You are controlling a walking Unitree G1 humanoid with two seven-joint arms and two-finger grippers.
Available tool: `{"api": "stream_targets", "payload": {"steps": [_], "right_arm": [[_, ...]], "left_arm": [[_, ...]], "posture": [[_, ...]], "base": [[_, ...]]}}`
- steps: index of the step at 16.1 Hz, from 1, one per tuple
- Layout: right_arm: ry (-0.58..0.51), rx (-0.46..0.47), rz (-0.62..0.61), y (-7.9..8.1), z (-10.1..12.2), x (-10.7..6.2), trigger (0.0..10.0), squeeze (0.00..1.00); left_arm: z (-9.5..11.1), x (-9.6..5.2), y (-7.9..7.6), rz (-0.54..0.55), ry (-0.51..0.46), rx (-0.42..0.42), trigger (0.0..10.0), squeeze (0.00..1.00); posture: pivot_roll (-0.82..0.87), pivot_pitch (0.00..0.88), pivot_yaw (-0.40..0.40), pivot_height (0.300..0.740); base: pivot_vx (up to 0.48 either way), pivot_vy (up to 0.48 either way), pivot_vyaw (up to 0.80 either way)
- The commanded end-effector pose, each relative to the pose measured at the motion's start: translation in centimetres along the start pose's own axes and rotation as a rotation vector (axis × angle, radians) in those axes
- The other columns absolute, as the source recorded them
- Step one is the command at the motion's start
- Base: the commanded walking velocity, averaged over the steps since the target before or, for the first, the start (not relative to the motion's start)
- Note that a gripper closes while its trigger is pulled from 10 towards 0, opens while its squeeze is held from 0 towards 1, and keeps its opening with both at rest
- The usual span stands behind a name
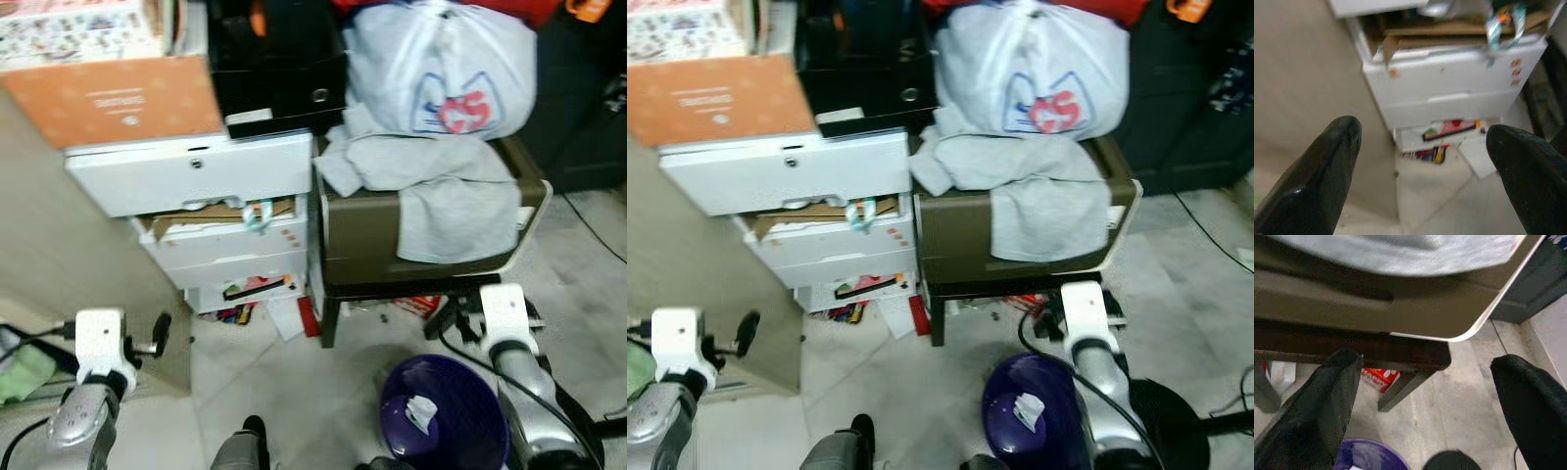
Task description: Clean up the room
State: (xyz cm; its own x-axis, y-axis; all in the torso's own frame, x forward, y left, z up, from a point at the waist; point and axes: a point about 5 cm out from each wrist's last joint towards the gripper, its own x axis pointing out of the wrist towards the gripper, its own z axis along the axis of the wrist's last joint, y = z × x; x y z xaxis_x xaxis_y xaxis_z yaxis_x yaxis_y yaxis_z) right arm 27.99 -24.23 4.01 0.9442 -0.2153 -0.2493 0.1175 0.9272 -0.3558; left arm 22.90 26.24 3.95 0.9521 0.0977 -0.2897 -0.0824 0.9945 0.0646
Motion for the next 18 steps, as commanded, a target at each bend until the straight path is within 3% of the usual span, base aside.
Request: {"api": "stream_targets", "payload": {"steps": [1,5,7,10,13,16,18], "right_arm": [[0.086,-0.002,0.016,0.3,-2.2,-0.4,10.0,0.00],[0.241,0.023,0.069,2.1,-5.3,-1.1,10.0,0.00],[0.414,0.095,0.097,3.2,-8.2,-2.4,10.0,0.00],[0.589,0.064,0.106,3.4,-11.3,-4.6,10.0,0.00],[0.618,0.065,0.090,3.4,-11.6,-4.8,10.0,0.00],[0.587,0.044,0.111,3.5,-10.7,-3.9,10.0,0.00],[0.573,0.037,0.097,3.2,-10.4,-3.6,10.0,0.00]], "left_arm": [[-2.9,-0.9,1.2,0.047,0.116,-0.008,10.0,0.00],[-8.0,-2.4,2.0,0.141,0.329,-0.073,10.0,0.00],[-11.2,-4.0,2.1,0.177,0.477,-0.063,10.0,0.00],[-13.8,-5.3,1.4,0.163,0.635,-0.104,10.0,0.00],[-14.4,-5.8,1.3,0.173,0.678,-0.105,10.0,0.00],[-14.4,-5.4,0.8,0.152,0.685,-0.075,10.0,0.00],[-14.3,-5.4,1.3,0.171,0.670,-0.064,10.0,0.00]], "posture": [[0.05,0.209,-0.011,0.740],[0.05,0.193,-0.001,0.740],[0.06,0.181,0.003,0.740],[0.07,0.168,0.011,0.740],[0.06,0.157,0.009,0.740],[0.05,0.149,-0.002,0.740],[0.05,0.145,-0.006,0.740]], "base": [[0.000,0.000,0.00],[0.000,0.000,0.00],[0.000,0.000,0.00],[0.000,0.000,0.00],[0.000,0.000,0.00],[0.000,0.000,0.00],[0.000,0.000,0.00]]}}
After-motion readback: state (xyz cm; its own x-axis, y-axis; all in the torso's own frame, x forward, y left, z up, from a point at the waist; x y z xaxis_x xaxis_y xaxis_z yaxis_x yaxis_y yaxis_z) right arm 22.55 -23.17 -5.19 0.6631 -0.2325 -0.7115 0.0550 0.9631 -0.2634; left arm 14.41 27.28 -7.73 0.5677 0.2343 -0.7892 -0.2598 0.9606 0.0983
